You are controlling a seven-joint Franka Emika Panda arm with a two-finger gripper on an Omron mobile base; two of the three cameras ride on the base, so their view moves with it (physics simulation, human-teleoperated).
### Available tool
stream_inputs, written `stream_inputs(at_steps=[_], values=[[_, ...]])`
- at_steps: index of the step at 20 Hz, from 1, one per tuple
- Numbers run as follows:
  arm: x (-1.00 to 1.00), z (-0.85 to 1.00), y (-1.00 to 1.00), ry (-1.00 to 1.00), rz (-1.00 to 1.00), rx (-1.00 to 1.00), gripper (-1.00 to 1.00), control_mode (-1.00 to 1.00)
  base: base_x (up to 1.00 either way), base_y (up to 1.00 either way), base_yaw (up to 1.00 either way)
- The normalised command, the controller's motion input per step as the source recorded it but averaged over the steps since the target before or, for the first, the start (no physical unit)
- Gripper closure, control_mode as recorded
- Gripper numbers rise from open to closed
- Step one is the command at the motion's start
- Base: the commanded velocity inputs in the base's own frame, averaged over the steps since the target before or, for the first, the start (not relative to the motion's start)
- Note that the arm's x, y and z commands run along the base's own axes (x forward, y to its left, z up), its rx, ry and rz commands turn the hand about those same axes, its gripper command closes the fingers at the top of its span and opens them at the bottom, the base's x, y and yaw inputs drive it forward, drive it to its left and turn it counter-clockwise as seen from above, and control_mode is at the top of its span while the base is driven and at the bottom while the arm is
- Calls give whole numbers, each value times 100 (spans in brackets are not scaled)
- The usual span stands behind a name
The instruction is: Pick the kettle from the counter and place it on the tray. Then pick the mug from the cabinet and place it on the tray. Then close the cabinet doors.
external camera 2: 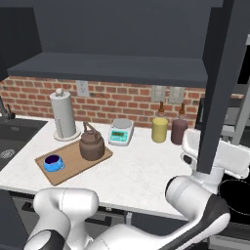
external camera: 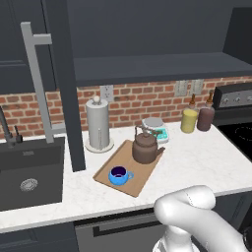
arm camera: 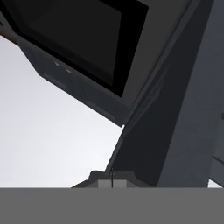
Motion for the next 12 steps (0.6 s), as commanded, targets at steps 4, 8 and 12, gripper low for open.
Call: stream_inputs(at_steps=[4,8,12], values=[[-44,0,13,0,-6,-16,100,-100,0,0,0],[-49,2,17,0,-8,-16,100,-100,0,0,0],[-32,24,22,0,-8,-11,100,-100,0,0,0]])
